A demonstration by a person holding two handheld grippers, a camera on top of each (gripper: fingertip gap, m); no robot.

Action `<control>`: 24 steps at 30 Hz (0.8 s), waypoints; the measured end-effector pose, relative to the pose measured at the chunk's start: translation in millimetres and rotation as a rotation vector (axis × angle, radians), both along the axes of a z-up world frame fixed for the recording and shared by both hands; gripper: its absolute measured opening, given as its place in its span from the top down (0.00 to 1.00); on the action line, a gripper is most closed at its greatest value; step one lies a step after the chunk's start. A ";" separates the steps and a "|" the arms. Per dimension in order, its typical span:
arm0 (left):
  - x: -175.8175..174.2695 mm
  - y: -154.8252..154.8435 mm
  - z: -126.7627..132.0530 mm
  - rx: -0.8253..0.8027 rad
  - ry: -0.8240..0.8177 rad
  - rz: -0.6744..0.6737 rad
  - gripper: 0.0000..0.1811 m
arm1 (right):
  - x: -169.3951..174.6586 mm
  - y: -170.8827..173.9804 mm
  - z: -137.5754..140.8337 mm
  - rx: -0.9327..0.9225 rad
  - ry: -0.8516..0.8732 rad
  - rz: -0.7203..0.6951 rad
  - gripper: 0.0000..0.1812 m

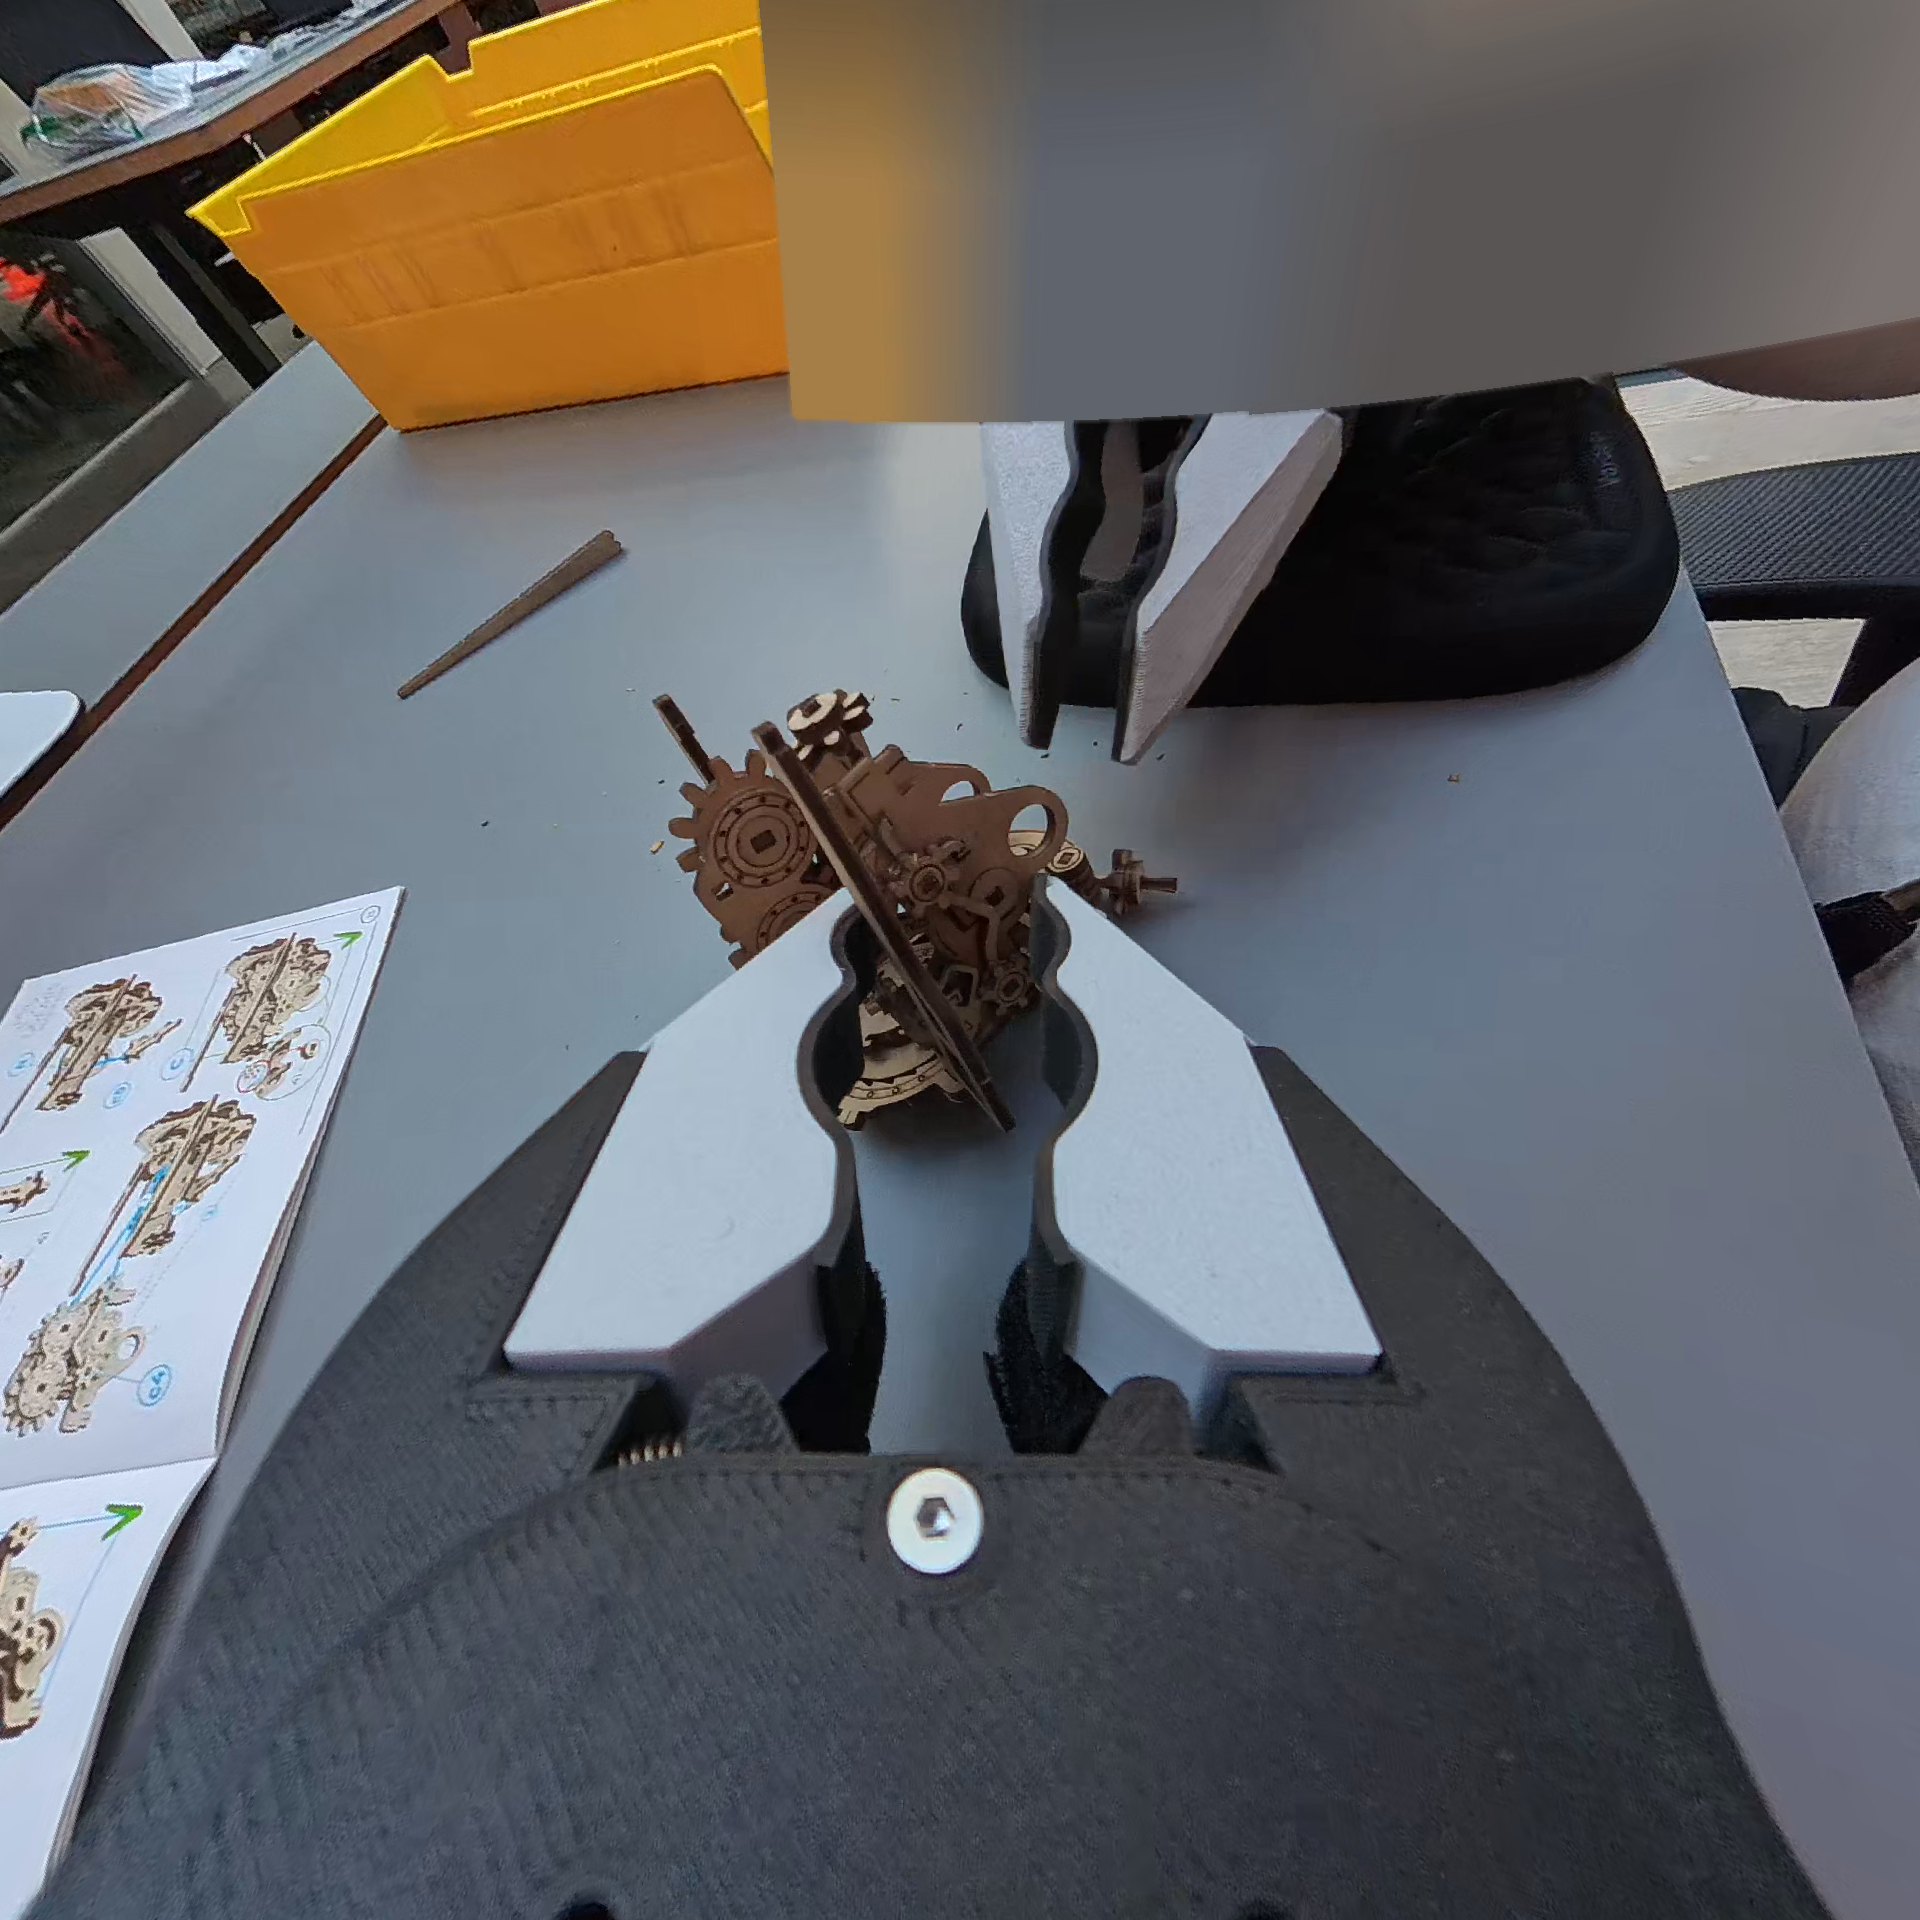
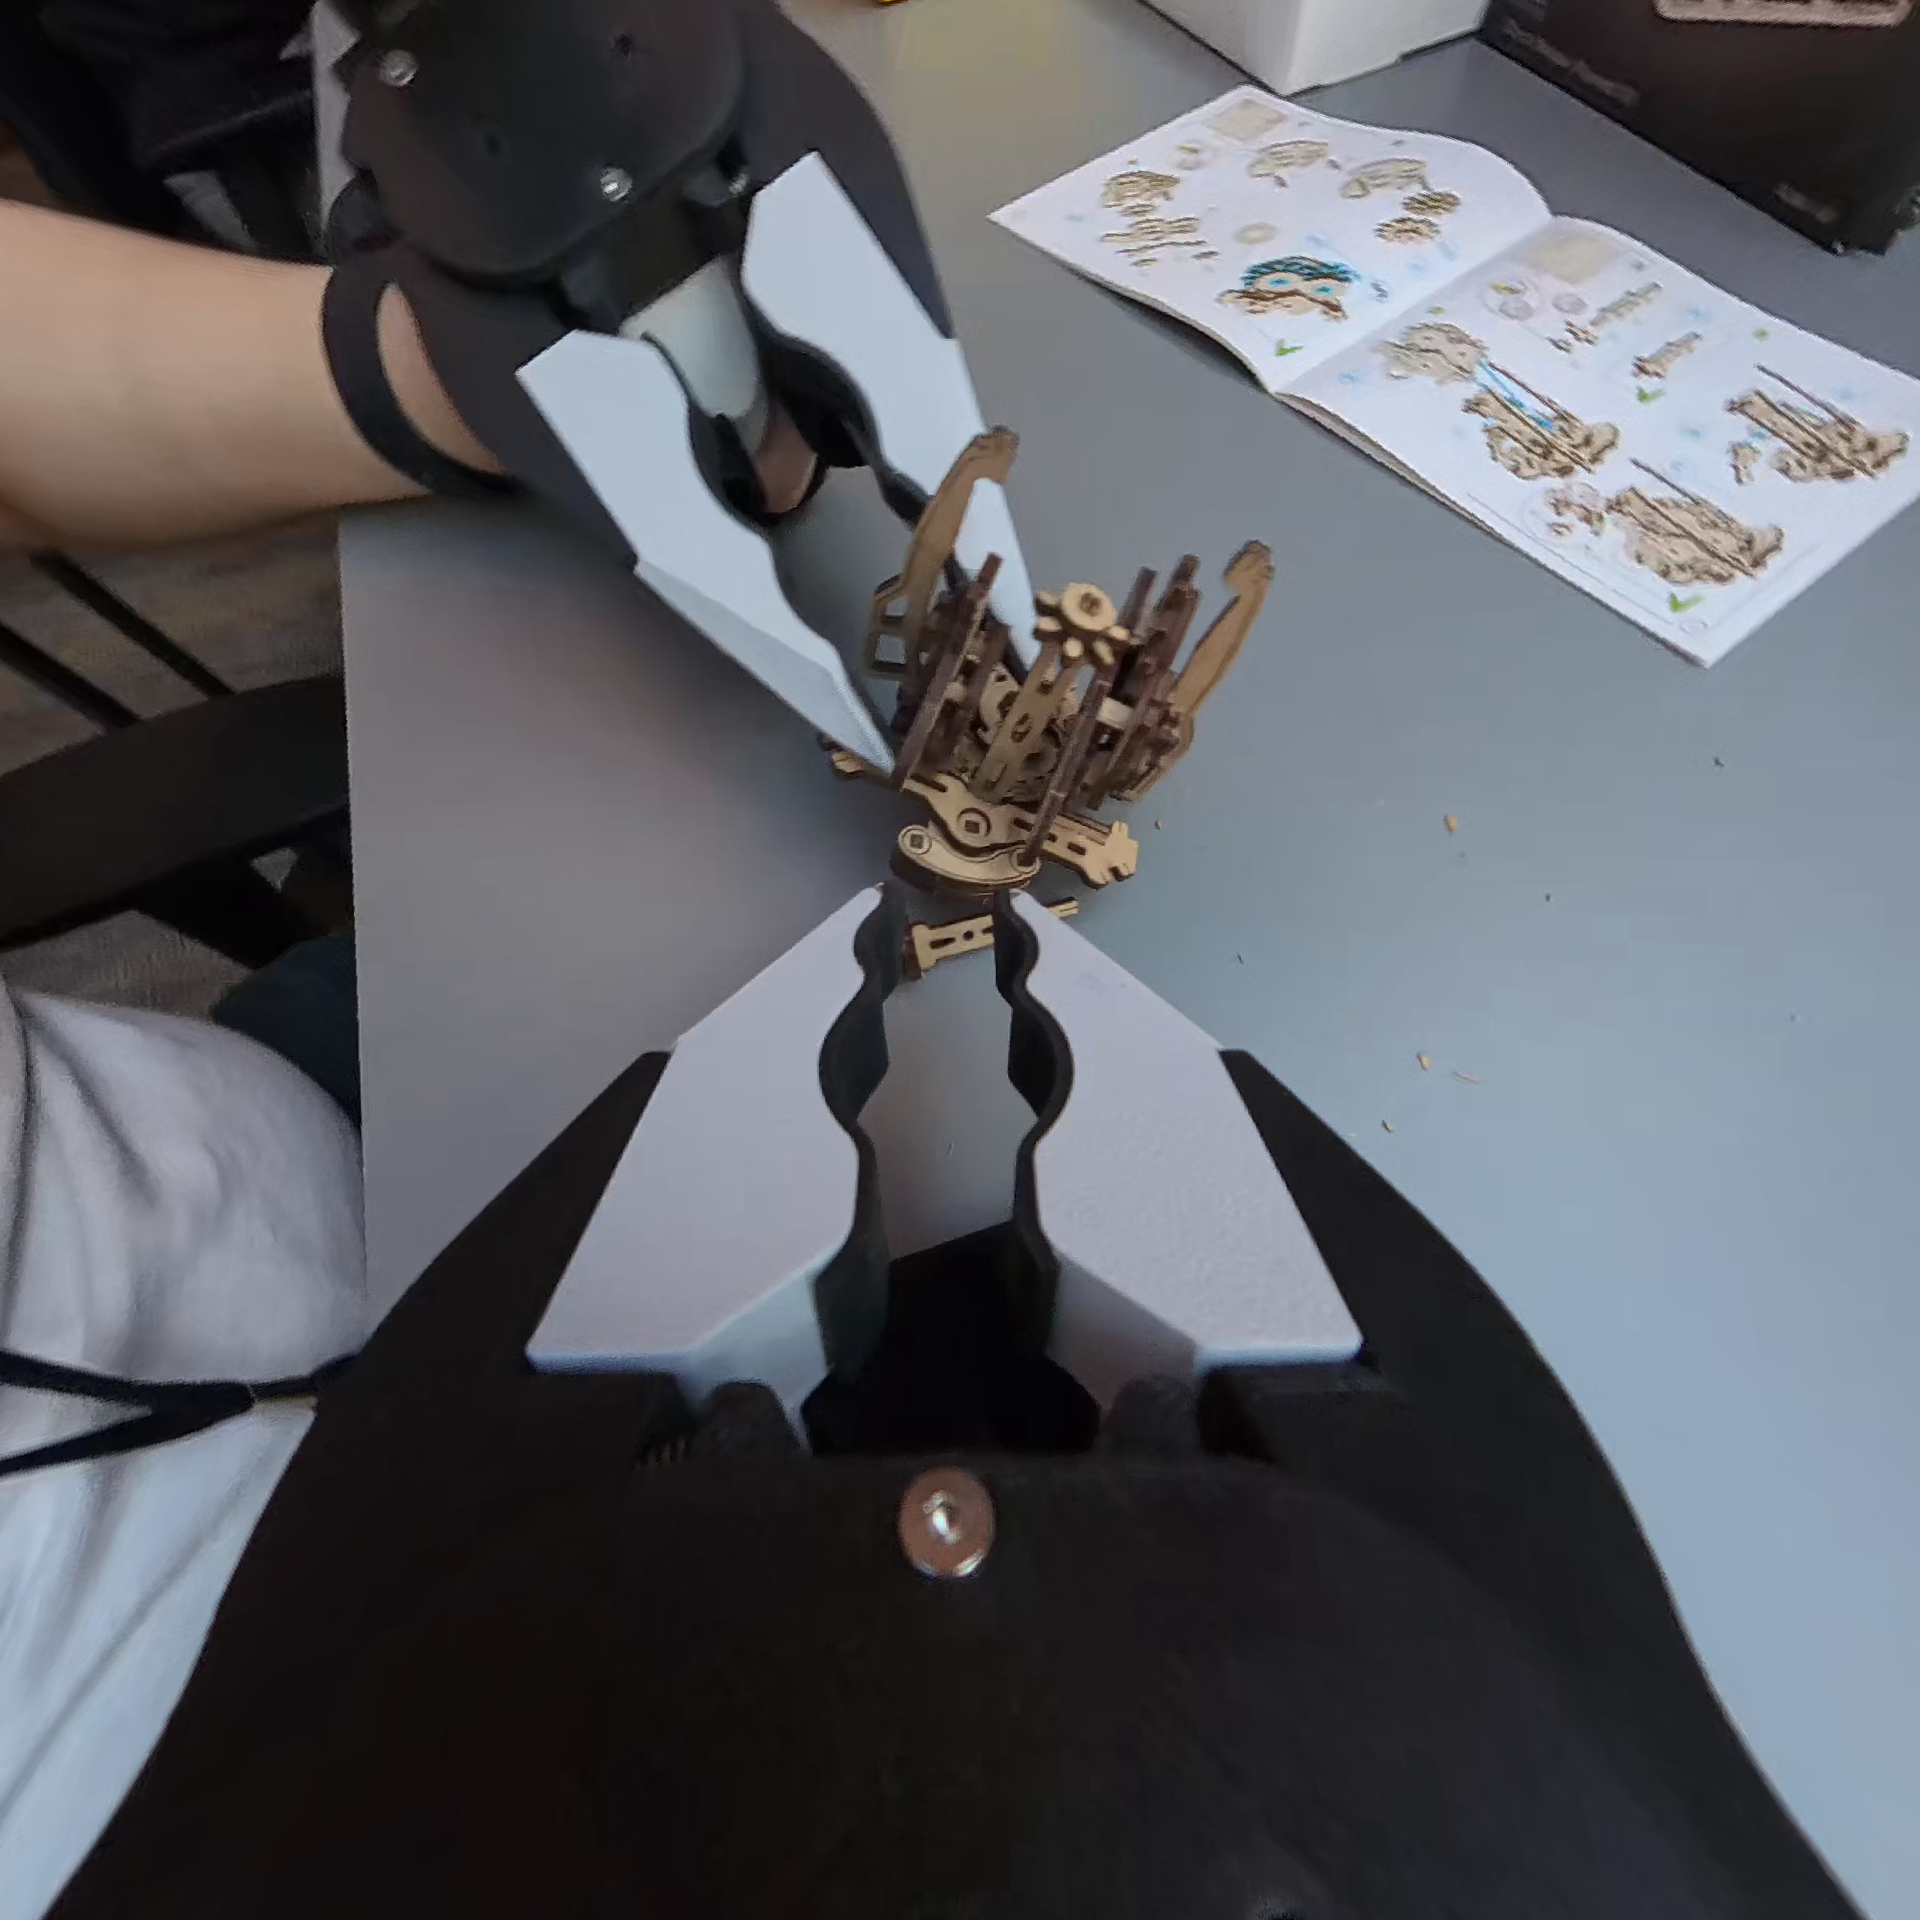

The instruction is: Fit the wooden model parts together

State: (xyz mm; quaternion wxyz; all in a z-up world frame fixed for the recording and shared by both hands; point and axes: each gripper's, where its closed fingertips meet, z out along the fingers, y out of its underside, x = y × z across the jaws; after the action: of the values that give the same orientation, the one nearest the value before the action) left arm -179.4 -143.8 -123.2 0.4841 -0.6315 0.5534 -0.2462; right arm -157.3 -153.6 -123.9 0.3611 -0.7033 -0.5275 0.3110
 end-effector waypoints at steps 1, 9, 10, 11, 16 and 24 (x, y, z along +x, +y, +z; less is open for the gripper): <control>-0.7 0.4 0.2 -0.002 -0.002 -0.002 0.85 | 2.0 -1.3 -1.8 0.042 -0.033 0.039 0.92; -13.7 1.2 1.1 -0.018 -0.009 -0.037 0.85 | 2.0 -11.4 -20.0 0.496 -0.218 0.560 0.90; -14.8 -0.8 2.3 -0.023 -0.018 -0.055 0.86 | 0.9 -9.8 -19.1 0.481 -0.217 0.593 0.90; -16.5 -1.0 3.5 -0.027 -0.027 -0.062 0.86 | -0.5 -8.4 -17.0 0.473 -0.207 0.628 0.90; -25.4 -0.7 13.6 -0.065 -0.100 -0.092 0.87 | -1.3 -0.1 -25.4 0.432 -0.254 0.757 0.88; -35.8 7.1 11.9 -0.085 -0.093 -0.071 0.86 | -5.4 12.1 -31.9 0.261 -0.259 0.847 0.86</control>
State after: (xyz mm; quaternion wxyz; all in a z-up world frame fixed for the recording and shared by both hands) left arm -215.2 -136.7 -111.3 0.4732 -0.6193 0.5413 -0.3155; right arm -162.7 -141.4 -155.8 0.2189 -0.4076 -0.8438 0.2719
